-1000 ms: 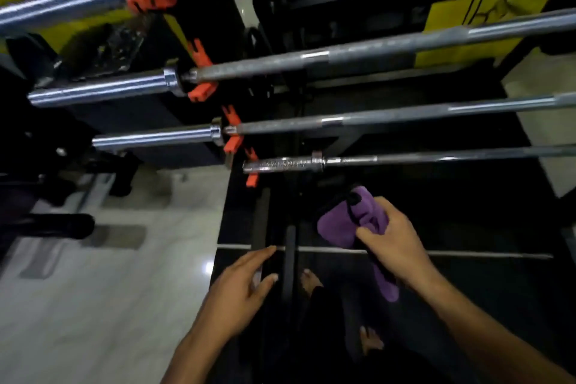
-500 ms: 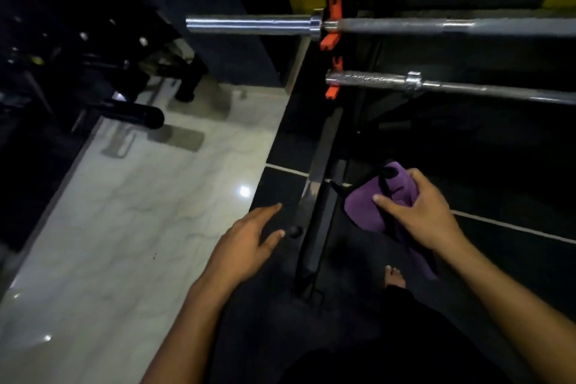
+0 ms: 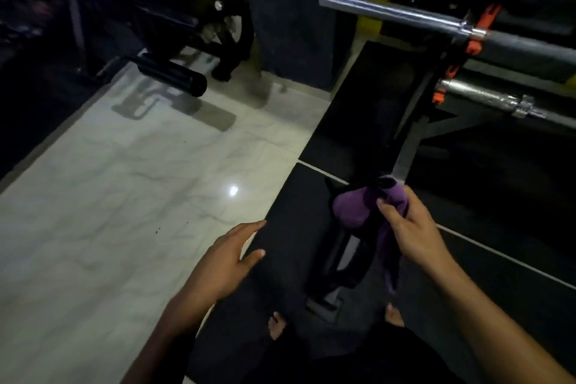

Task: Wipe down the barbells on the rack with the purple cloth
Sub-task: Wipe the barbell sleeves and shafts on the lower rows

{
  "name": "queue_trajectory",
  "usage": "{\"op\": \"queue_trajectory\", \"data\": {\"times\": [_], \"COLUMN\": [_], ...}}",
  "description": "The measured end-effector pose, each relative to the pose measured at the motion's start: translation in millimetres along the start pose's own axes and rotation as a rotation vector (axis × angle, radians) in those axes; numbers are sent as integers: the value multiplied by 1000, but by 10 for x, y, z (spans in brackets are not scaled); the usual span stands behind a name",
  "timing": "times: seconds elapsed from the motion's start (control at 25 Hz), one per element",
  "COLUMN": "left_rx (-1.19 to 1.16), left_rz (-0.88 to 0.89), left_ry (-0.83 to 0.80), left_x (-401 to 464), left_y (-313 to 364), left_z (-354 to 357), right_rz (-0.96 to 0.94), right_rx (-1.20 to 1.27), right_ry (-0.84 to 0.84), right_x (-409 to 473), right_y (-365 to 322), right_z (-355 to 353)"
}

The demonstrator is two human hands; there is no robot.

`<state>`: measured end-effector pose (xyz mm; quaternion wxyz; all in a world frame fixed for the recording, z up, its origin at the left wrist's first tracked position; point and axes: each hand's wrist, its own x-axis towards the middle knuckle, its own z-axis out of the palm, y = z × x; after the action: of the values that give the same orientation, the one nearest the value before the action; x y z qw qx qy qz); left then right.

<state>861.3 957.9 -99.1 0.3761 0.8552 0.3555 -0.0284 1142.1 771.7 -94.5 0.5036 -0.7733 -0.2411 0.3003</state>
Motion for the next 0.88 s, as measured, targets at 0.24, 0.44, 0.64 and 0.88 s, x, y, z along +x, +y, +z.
{"op": "queue_trajectory", "data": {"times": [0.24, 0.44, 0.64, 0.88], "left_rx": [-47, -39, 83, 264], "left_rz": [86, 269, 509, 777], "left_ry": [15, -122, -179, -304], "left_x": [496, 1228, 2201, 3234], "left_y": [-172, 520, 1326, 2422], "left_z": [-513, -453, -640, -871], "right_rz": [-109, -112, -57, 24], "right_rx": [-113, -24, 190, 551], "right_ry": [91, 350, 658, 935], "right_x": [87, 243, 631, 1121], "right_y": [-708, -920, -753, -774], "right_z": [112, -282, -634, -988]}}
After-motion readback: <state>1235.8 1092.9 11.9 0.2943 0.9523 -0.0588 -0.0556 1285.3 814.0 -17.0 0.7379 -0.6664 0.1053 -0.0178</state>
